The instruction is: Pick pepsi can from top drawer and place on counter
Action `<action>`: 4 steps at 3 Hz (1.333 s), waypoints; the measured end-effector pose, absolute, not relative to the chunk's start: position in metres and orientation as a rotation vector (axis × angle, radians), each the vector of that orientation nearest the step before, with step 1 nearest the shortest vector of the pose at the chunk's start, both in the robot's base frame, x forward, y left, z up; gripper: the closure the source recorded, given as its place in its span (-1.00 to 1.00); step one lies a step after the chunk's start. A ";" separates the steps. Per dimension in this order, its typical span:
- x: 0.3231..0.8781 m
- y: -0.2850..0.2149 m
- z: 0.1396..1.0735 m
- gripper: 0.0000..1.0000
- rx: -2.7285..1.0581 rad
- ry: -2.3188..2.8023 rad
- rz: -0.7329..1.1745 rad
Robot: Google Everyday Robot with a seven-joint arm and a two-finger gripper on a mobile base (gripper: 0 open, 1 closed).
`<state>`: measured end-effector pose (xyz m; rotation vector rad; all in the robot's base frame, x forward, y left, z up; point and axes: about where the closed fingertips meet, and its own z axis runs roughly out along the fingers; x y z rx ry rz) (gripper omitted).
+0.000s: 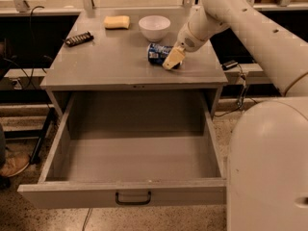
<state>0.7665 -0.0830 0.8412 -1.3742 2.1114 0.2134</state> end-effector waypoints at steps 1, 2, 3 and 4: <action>0.767 -0.084 0.842 -1.00 -1.370 2.110 0.220; 0.765 -0.087 0.845 -1.00 -1.363 2.099 0.231; 0.753 -0.108 0.858 -1.00 -1.326 2.086 0.195; 0.732 -0.135 0.878 -1.00 -1.309 2.076 0.134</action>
Offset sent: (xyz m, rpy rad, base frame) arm -0.0040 -0.0131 0.0144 0.0378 -0.0234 -0.0023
